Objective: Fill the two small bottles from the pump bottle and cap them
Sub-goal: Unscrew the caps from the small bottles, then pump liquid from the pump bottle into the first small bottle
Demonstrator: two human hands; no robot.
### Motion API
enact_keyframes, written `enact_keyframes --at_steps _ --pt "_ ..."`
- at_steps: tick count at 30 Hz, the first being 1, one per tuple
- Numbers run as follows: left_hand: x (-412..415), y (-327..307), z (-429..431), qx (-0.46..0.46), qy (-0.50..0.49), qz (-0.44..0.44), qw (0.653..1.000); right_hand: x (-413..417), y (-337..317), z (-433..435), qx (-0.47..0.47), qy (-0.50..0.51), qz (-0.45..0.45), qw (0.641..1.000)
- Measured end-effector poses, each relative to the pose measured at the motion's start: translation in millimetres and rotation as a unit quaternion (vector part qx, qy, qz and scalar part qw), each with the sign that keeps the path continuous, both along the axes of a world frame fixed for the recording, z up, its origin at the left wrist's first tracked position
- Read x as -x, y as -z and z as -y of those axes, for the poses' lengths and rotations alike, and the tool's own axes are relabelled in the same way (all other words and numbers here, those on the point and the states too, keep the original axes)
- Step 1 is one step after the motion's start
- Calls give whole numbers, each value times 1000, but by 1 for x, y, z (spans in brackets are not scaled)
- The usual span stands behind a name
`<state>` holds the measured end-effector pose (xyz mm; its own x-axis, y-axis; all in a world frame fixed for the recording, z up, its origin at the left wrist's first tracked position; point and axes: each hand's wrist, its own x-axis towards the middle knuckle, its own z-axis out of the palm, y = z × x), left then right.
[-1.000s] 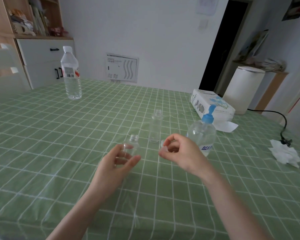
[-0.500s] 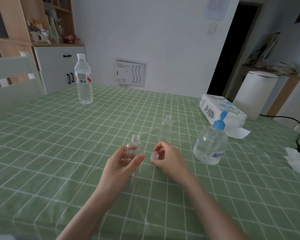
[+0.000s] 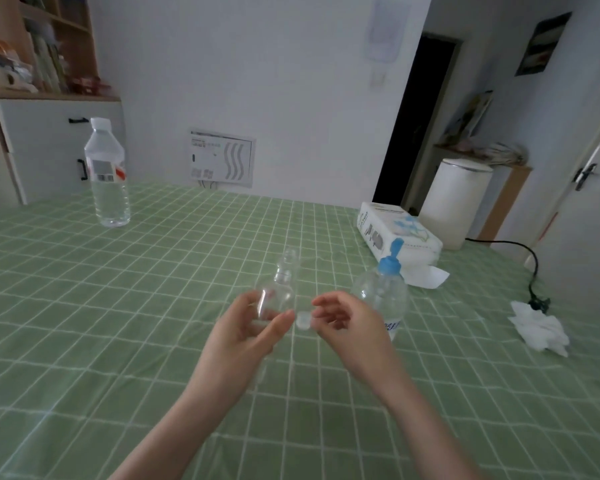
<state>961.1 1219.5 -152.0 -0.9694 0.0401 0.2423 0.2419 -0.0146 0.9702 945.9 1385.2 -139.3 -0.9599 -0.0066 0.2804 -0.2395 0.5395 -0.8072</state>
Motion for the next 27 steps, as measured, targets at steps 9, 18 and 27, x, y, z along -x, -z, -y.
enact_keyframes --at_steps 9,18,27 --pt "32 -19 -78 60 54 30 996 0 -18 -80 42 104 32 993" --pt "55 -25 -115 37 98 65 992 45 -65 -112 78 189 17 979" --pt "57 -31 -113 10 116 62 991 97 -98 -92 54 107 74 990"
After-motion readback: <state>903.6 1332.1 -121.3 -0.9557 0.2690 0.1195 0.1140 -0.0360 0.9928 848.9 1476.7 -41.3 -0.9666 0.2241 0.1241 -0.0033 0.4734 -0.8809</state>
